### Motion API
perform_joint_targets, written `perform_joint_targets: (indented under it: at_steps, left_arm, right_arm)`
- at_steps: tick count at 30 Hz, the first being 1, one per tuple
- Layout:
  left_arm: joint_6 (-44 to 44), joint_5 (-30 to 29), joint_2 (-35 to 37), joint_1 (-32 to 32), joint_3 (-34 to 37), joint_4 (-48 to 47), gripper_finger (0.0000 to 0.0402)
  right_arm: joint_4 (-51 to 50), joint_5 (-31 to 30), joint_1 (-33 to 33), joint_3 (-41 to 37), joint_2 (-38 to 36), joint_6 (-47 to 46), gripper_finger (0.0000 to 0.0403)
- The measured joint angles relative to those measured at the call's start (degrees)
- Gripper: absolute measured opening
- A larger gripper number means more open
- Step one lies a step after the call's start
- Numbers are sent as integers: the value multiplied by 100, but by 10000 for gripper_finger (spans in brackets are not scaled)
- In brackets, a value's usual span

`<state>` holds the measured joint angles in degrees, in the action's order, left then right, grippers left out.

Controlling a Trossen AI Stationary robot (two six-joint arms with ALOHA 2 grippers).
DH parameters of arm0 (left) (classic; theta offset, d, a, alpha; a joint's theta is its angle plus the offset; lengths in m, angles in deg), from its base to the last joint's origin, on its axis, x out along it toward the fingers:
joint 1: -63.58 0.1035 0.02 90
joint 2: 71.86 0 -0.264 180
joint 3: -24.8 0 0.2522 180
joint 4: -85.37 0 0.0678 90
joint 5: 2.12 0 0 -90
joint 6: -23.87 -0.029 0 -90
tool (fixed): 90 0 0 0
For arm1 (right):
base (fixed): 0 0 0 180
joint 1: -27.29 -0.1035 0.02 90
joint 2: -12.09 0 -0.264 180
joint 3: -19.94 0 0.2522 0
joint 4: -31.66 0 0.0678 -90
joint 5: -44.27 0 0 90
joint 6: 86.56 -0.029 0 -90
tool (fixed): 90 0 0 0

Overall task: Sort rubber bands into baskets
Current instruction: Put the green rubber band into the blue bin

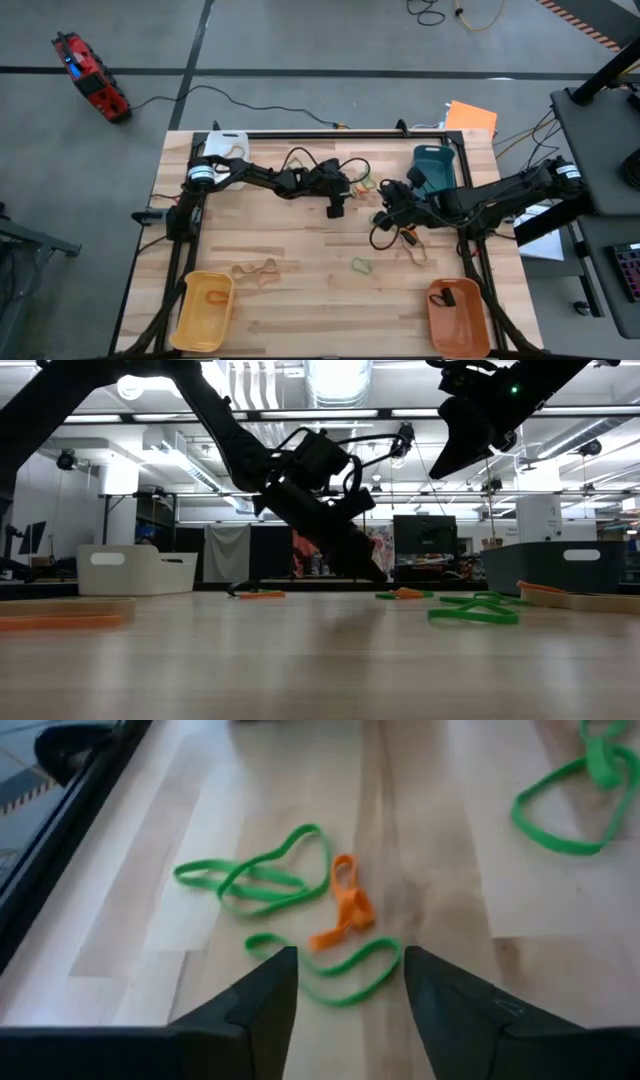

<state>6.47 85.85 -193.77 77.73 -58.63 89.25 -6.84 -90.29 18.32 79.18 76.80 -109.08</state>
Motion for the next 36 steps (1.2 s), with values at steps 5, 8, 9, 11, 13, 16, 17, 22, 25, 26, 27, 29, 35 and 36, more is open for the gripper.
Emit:
perform_joint_targets:
  at_steps: [5,8,9,11,13,16,17,22,25,26,27,29,35,36]
  left_arm:
    - [206,-2,-193,0,0,102,181]
    - [211,-2,-255,2,0,195,181]
    - [211,-2,-270,2,0,185,181]
    - [211,-2,-316,0,0,263,180]
    - [211,0,-337,0,0,322,180]
    - [205,6,-380,0,0,359,180]
    - [209,7,-386,0,0,359,180]
    - [231,17,-406,0,0,363,168]
    - [233,17,-408,0,0,351,147]
    - [233,21,-409,0,0,347,139]
    - [236,33,-410,0,0,340,129]
    - [266,50,-413,-2,-2,323,109]
    - [397,84,-417,-2,-4,275,42]
    - [425,87,-417,-2,-4,273,31]
  right_arm:
    - [7,4,0,0,0,-34,52]
    - [20,7,0,-1,0,-42,52]
    - [17,7,0,-2,0,-42,52]
    - [20,7,0,-2,0,-42,52]
    - [20,7,0,-4,2,-42,52]
    - [19,7,0,-4,2,-42,52]
    - [20,7,0,-4,2,-42,52]
    - [20,7,0,-7,2,-42,52]
    - [20,7,0,-7,2,-42,52]
    - [20,7,0,-7,2,-42,52]
    - [20,7,0,-7,2,-43,52]
    - [18,7,0,-7,2,-43,52]
    - [20,7,0,-7,2,-44,52]
    - [20,7,0,-7,2,-44,52]
